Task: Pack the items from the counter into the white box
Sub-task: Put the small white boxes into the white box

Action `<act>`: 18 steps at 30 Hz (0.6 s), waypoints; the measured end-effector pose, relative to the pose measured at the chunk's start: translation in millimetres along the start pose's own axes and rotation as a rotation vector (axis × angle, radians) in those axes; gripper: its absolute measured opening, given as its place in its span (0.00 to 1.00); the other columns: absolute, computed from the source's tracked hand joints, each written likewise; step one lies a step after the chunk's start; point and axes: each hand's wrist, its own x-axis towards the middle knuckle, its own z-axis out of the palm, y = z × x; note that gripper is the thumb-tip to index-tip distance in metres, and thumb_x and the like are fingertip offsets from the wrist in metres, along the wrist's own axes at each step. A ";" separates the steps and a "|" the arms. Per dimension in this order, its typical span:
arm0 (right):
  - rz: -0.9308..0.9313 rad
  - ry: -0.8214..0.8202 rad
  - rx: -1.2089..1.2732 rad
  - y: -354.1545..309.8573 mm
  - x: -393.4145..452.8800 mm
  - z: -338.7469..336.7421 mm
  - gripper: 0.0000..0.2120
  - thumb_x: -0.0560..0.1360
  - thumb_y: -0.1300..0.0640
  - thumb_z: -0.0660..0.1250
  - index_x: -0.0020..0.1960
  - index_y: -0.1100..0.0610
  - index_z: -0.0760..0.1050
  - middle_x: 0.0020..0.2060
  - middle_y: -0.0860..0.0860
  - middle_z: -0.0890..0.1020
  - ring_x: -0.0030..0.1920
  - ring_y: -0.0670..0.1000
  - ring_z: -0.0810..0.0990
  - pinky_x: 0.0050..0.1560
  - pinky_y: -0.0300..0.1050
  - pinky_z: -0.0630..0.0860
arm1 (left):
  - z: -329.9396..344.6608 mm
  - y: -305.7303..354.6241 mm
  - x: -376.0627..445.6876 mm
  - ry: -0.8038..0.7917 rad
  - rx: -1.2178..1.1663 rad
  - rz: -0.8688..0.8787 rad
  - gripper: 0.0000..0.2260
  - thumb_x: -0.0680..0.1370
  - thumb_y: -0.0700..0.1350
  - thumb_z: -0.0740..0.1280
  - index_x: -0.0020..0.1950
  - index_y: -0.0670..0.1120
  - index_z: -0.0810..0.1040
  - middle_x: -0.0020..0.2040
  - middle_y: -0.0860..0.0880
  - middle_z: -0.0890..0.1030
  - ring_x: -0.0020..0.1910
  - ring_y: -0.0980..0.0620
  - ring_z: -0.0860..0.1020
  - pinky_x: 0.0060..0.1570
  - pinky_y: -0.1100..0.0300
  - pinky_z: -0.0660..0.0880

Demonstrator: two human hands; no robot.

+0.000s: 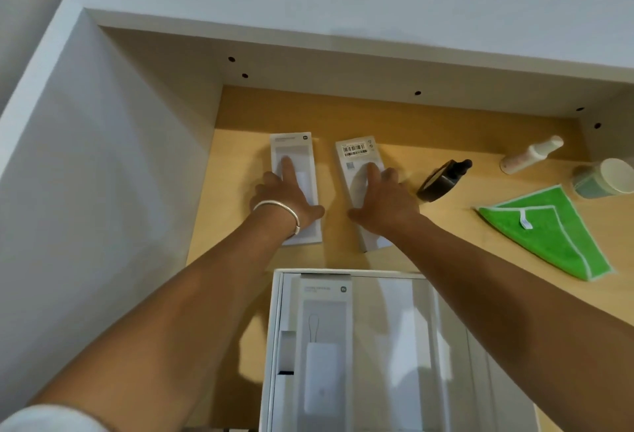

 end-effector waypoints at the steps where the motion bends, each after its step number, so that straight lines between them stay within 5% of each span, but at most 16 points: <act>1: 0.009 -0.006 -0.005 1.4 -0.2 -1.1 0.40 0.67 0.44 0.73 0.69 0.49 0.52 0.61 0.55 0.66 0.49 0.56 0.71 0.35 0.48 0.71 | -0.9 -0.3 -0.4 0.004 -0.016 0.003 0.53 0.67 0.65 0.71 0.78 0.53 0.37 0.72 0.40 0.60 0.64 0.38 0.70 0.56 0.47 0.71; 18: -0.130 0.298 0.120 53.6 -94.5 -94.9 0.40 0.65 0.35 0.67 0.71 0.45 0.55 0.57 0.53 0.70 0.47 0.54 0.72 0.41 0.50 0.75 | -94.1 -8.5 -144.0 0.354 -0.150 0.137 0.40 0.66 0.65 0.66 0.73 0.60 0.51 0.68 0.45 0.69 0.54 0.39 0.75 0.50 0.44 0.78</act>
